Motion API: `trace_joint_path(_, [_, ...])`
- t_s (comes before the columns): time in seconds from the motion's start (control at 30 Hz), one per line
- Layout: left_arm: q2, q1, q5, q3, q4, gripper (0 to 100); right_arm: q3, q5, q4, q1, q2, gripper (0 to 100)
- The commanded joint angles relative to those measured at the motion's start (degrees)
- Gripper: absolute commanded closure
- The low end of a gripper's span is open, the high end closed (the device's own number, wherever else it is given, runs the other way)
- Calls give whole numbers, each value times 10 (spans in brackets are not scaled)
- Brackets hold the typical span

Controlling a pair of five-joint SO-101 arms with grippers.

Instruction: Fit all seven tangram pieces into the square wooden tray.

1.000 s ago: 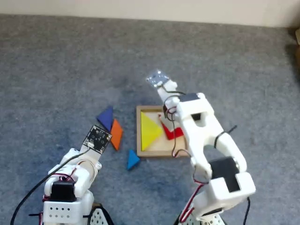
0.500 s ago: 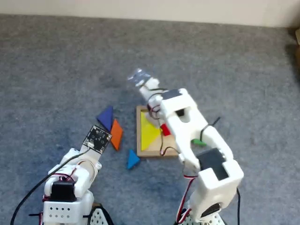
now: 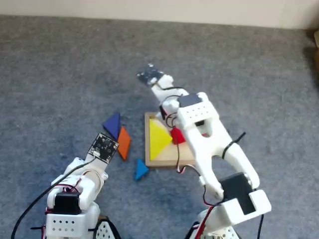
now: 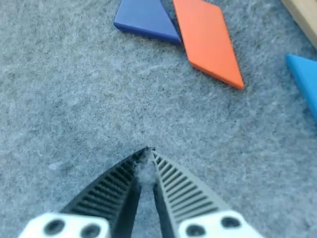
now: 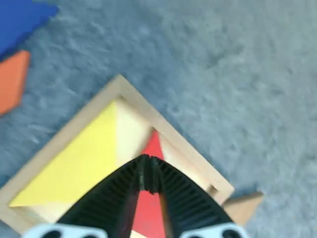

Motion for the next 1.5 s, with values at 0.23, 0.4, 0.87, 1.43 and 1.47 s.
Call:
trace_joint_path(0.23, [-13, -4, -4, 13, 2, 994, -5, -8, -57, 54, 100, 993])
trace_joint_path(0.4, [-13, -4, -4, 13, 2, 994, -1, -8, -58, 23, 124, 993])
trace_joint_path(0.87, [-13, -4, -4, 13, 2, 994, -4, -8, -57, -69, 123, 993])
trace_joint_path(1.43, [-13, -4, -4, 13, 2, 994, 0, -144, 90, 0, -72, 993])
trace_joint_path(1.47, [-13, -4, -4, 13, 2, 994, 1, -154, 96, 13, -71, 993])
